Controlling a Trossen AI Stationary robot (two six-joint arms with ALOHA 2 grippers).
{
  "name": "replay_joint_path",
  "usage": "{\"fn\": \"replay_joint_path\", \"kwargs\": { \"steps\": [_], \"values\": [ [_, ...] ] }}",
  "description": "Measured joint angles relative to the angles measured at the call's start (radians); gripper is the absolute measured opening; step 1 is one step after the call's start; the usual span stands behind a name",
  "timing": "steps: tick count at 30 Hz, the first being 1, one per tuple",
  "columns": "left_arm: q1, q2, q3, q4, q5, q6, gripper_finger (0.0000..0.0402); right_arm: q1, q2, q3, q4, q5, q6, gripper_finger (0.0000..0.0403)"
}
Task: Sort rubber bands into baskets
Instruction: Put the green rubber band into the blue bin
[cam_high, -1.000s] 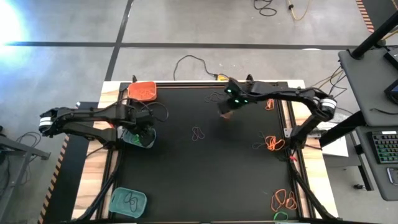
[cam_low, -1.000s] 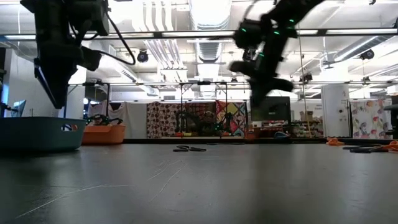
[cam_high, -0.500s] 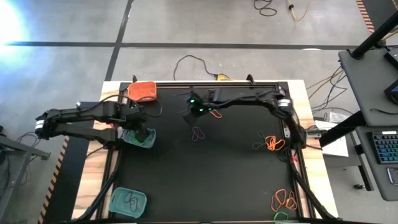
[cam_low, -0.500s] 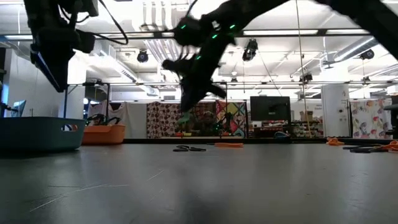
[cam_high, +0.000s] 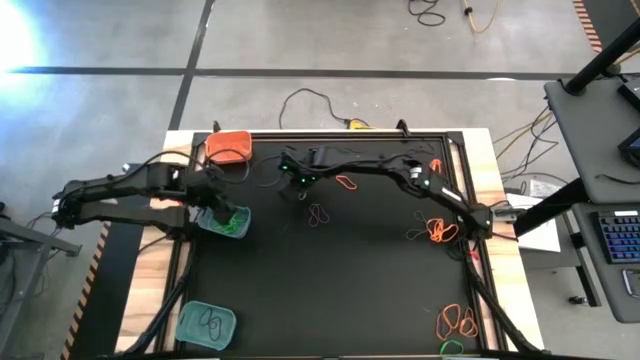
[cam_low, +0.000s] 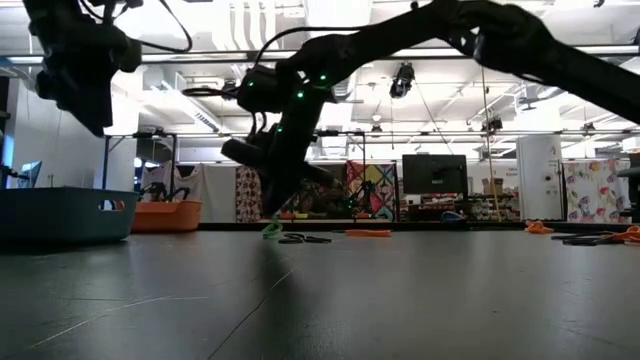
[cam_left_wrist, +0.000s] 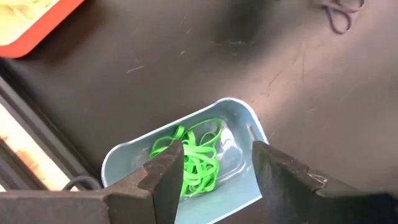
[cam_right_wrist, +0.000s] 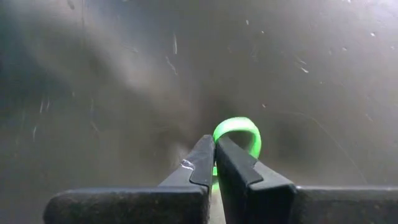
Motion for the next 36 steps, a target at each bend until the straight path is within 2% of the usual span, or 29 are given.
{"fn": "replay_joint_path", "kwargs": {
  "steps": [4,8,16,20,25,28,33,36],
  "values": [
    [0.0,-0.001,-0.001,0.047,-0.001,0.0,0.0174,0.0,0.033,0.052,-0.052,-0.007,-0.007,0.0028],
    [0.0,0.011,-0.001,0.101,-0.002,-0.008,0.0174,0.002,0.015,0.052,-0.083,-0.025,-0.053,0.0069],
    [0.0,0.056,-0.002,0.202,-0.011,0.003,0.0174,0.024,-0.101,0.053,-0.228,0.055,-0.123,0.0152],
    [0.0,0.091,-0.002,0.317,-0.014,0.063,0.0174,0.04,-0.171,0.052,-0.282,0.067,-0.177,0.0176],
    [0.0,0.147,-0.002,0.488,-0.059,0.13,0.0174,0.047,-0.263,0.052,-0.282,0.143,-0.217,0.019],
    [0.001,0.186,-0.002,0.552,-0.12,0.175,0.0174,0.046,-0.314,0.051,-0.3,0.182,-0.221,0.0191],
    [0.002,0.26,-0.002,0.565,-0.387,0.197,0.0174,0.053,-0.388,0.051,-0.348,0.276,-0.242,0.0192],
    [0.002,0.296,-0.003,0.565,-0.417,0.21,0.0174,0.055,-0.413,0.051,-0.39,0.308,-0.234,0.0192]
  ]
}}
